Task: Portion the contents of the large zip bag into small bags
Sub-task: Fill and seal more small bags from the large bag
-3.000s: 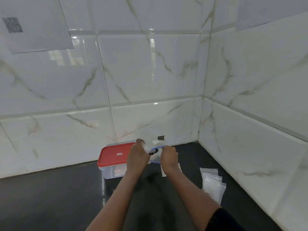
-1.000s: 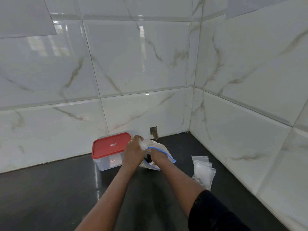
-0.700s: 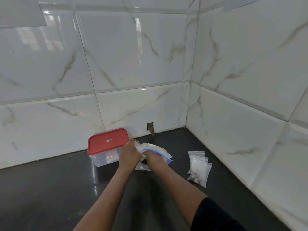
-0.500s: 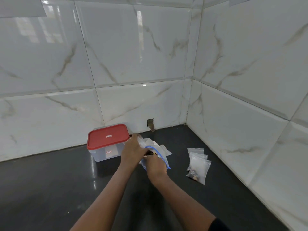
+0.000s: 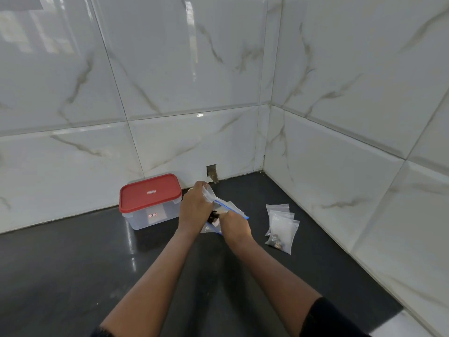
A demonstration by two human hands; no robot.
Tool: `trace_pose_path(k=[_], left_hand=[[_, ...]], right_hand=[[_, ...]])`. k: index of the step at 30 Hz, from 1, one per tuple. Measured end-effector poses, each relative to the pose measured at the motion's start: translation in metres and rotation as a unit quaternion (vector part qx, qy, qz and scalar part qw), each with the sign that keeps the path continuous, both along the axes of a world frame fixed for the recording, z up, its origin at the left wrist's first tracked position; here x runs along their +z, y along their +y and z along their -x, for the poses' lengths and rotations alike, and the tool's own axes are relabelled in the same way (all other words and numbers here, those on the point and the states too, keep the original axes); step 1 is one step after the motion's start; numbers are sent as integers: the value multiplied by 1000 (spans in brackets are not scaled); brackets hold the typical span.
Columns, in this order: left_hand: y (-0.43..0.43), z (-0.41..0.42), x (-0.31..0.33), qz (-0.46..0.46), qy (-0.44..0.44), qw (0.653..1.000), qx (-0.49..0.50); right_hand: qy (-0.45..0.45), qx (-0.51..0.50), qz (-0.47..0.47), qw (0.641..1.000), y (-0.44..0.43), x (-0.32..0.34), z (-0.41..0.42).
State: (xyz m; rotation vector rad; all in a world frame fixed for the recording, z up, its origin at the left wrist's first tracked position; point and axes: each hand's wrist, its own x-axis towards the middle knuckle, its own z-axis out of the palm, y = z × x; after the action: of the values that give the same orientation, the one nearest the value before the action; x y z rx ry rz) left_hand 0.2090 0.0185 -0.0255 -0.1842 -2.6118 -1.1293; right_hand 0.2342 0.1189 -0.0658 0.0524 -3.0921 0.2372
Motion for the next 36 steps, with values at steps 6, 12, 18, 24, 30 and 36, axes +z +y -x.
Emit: trace_pose_path(k=[6,12,18,24,30,36], left_hand=[[-5,-6,2,-39,7,999,16],[-16,-6,6,-54,12,998,41],[-25,-5,0,-57,4,997,57],[-29,-4,-5,-34,4,999,41],[-27,-1,-6,-5,-5,1000,20],[-17,2,-5,23,-2,999,-27]], right_hand=[[25,-77,137,987,8,15,17],[32,-69,160,984,4,17,24],[25,-64,247,967,-8,14,19],[-6,-40,176,984,-15,2,14],[-86,-6,63,994,-24,-6,4],[-128,-14,39,991,-21,3,9]])
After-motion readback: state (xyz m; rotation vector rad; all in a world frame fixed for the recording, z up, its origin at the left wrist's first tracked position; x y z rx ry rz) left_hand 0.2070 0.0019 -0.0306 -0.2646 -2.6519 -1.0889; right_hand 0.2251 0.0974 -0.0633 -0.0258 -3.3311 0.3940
